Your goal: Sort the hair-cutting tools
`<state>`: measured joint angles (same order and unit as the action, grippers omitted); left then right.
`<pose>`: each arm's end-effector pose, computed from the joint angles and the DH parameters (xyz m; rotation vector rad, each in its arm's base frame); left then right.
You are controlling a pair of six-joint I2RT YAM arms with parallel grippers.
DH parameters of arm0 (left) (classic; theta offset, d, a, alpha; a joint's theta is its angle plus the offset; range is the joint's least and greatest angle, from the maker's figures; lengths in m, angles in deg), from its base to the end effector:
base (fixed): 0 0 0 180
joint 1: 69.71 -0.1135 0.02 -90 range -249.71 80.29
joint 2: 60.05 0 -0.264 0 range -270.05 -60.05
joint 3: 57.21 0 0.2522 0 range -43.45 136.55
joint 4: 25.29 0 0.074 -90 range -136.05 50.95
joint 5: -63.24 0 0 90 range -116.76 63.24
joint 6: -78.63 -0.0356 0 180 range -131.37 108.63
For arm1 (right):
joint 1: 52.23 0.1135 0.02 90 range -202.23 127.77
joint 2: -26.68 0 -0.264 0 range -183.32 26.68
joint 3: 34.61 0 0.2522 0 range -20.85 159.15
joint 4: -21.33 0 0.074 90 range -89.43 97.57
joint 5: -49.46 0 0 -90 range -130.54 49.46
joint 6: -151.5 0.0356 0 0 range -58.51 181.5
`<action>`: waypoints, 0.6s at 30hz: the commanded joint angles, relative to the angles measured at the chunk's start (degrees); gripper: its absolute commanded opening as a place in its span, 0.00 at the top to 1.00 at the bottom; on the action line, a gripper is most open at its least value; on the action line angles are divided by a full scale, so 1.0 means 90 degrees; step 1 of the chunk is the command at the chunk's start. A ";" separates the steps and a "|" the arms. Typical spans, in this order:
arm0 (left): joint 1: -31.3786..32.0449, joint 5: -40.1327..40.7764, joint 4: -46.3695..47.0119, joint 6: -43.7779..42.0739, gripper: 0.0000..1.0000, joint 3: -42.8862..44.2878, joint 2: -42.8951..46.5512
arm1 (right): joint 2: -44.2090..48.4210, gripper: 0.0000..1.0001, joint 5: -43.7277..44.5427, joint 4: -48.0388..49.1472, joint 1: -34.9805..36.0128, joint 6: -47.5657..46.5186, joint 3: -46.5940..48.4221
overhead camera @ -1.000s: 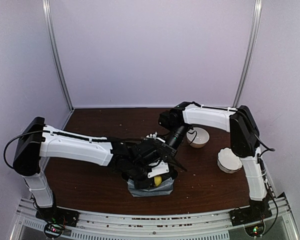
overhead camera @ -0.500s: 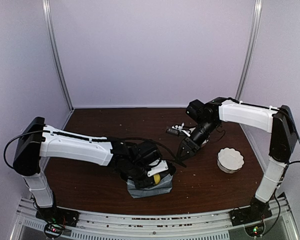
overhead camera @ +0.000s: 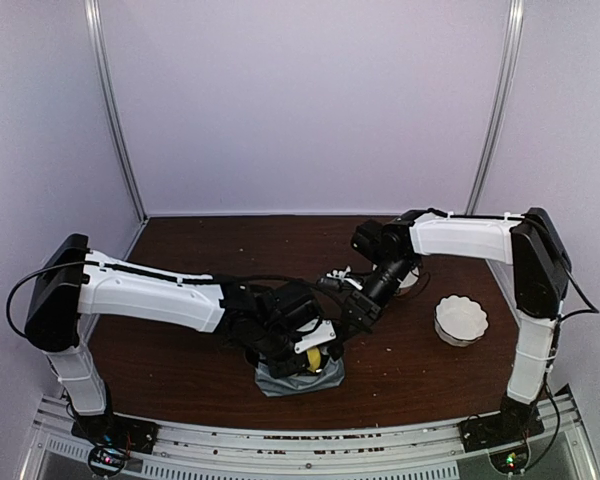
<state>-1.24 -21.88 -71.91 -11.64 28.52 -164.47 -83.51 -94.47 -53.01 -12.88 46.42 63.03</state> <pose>0.1387 -0.3434 0.1889 1.5190 2.2660 -0.2385 0.2620 0.2521 0.2117 1.2577 -2.3647 -1.3474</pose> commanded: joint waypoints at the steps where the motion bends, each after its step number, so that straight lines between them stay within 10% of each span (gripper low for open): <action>1: 0.0029 -0.0074 0.0152 0.0079 0.99 -0.0105 0.0118 | -0.0087 0.47 -0.0529 -0.0057 0.0041 0.0084 0.0212; 18: 0.0029 0.0260 0.0441 -0.0342 1.00 -0.0269 0.0274 | 0.0109 0.28 -0.1112 -0.0393 0.0250 -0.0236 0.0076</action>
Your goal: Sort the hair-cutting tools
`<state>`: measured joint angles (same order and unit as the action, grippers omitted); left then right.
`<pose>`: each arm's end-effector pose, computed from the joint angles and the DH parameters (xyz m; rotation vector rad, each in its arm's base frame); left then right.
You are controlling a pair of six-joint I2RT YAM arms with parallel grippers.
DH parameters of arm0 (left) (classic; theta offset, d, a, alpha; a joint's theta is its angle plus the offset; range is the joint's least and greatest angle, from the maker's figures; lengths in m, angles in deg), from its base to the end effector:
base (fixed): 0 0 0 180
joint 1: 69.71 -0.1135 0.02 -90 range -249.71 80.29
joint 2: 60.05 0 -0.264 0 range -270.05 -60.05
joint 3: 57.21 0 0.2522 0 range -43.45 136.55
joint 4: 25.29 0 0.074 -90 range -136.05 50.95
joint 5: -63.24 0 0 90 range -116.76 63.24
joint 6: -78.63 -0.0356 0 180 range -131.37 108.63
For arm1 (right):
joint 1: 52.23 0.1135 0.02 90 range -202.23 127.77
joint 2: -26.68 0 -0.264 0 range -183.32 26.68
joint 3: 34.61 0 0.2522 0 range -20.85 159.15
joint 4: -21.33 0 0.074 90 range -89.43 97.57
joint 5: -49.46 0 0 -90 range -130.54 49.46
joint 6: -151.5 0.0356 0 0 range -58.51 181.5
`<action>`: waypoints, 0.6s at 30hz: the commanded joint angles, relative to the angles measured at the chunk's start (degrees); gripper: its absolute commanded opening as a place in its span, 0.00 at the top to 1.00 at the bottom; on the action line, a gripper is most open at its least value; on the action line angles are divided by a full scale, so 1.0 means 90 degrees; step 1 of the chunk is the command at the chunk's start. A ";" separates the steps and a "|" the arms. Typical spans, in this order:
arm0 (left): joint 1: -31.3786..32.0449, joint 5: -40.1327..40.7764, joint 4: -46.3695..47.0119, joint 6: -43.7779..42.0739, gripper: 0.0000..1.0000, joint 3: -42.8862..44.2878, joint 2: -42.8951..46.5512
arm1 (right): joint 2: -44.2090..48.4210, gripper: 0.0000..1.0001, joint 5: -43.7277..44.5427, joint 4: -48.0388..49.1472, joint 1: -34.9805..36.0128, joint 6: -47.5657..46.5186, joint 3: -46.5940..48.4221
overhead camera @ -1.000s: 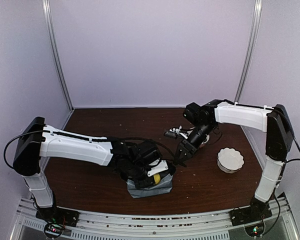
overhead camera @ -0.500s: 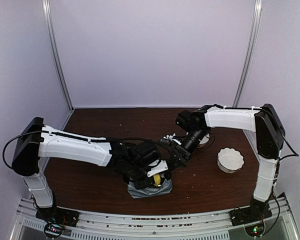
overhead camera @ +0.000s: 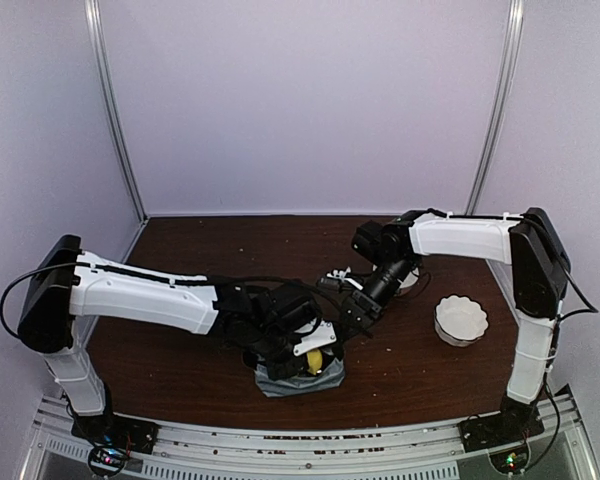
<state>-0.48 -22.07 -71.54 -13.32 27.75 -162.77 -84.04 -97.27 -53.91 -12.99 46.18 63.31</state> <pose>0.1326 -0.3414 0.1957 1.5553 2.2172 -0.2539 0.2620 0.2524 0.2111 1.2250 -2.3226 -1.3962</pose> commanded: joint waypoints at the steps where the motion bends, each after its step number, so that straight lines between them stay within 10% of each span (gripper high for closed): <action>1: -0.0056 0.0394 0.0480 -0.0203 1.00 -0.0215 0.0085 | 0.0193 0.28 -0.0736 -0.0226 0.0281 -0.0148 0.0023; 9: -0.0065 0.0563 0.0588 -0.0319 1.00 -0.0068 0.0027 | 0.0220 0.42 0.0020 0.0087 0.0320 0.0233 -0.0105; 18: -0.0065 0.0414 0.0667 -0.0314 1.00 -0.0438 0.0420 | 0.0515 1.00 0.0635 0.0230 0.0128 0.0338 -0.0111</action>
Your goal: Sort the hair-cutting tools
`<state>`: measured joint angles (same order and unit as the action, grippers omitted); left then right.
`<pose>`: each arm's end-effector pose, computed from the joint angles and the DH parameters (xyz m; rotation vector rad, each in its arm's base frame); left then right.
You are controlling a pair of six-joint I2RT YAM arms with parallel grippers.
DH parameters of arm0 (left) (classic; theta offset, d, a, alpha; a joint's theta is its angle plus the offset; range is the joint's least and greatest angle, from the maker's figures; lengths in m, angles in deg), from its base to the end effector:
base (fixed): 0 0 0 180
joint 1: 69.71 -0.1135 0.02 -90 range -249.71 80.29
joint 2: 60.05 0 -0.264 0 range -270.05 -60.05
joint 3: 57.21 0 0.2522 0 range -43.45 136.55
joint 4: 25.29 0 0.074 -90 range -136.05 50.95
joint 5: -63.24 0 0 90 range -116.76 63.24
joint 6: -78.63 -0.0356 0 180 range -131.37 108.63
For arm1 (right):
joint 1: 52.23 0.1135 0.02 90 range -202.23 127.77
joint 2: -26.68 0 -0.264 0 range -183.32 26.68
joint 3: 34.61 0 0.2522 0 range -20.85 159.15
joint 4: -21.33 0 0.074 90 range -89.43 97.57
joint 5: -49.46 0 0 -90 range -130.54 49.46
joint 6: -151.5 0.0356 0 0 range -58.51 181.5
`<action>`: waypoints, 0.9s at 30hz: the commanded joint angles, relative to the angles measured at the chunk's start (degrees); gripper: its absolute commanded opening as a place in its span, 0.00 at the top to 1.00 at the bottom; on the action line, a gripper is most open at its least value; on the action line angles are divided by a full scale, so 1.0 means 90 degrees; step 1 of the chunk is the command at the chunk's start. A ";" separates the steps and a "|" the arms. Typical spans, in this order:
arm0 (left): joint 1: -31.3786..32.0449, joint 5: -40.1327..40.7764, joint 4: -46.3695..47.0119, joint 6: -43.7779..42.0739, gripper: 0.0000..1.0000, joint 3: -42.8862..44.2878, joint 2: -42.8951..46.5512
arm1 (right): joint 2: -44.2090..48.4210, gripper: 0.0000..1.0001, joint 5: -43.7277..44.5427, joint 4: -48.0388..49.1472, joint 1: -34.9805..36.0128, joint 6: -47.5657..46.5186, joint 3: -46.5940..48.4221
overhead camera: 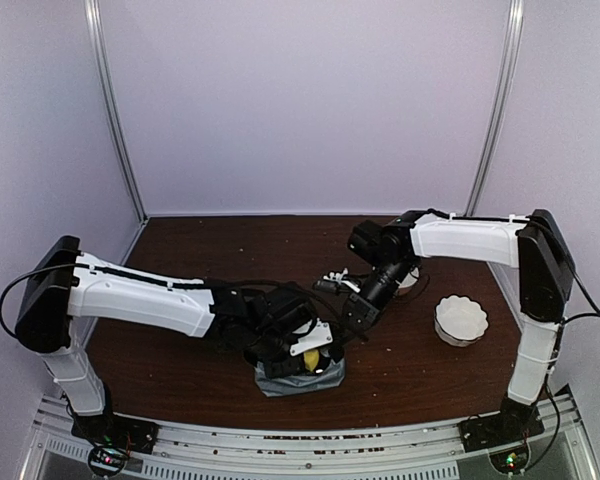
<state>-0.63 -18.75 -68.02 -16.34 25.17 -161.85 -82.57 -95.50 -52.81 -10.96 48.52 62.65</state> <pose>0.1342 -0.3372 0.1915 1.5594 2.1440 -0.1915 0.2514 0.2594 0.2161 1.2479 -2.3340 -1.3565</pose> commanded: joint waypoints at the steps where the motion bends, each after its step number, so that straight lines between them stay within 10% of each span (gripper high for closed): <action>1: -0.0048 0.0006 0.0302 0.0000 1.00 -0.0162 0.0347 | 0.0376 1.00 0.0425 0.0109 -0.0103 0.0082 -0.0031; 3: -0.0049 -0.0067 0.0335 -0.0049 1.00 -0.0164 0.0345 | 0.0418 1.00 0.0278 0.0082 -0.0104 0.0077 -0.0023; 8: -0.0048 0.0016 0.0377 -0.0155 1.00 -0.0179 0.0306 | 0.0574 0.42 -0.0208 -0.0071 -0.0083 -0.0130 -0.0097; 12: -0.0048 -0.0017 0.0368 -0.0160 1.00 -0.0138 0.0252 | 0.0545 0.33 -0.0201 -0.0072 -0.0010 -0.0144 -0.0164; 19: -0.0048 0.0004 0.0358 -0.0111 1.00 -0.0156 0.0282 | 0.0256 0.51 0.0348 0.0041 0.0033 0.0116 -0.0176; 27: -0.0048 -0.0018 0.0608 -0.0535 1.00 -0.0277 0.0366 | 0.0118 1.00 -0.0442 -0.0235 0.0024 -0.0199 0.0002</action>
<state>-0.65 -19.03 -66.10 -18.02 23.62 -159.99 -80.71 -94.21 -53.16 -10.78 48.96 61.39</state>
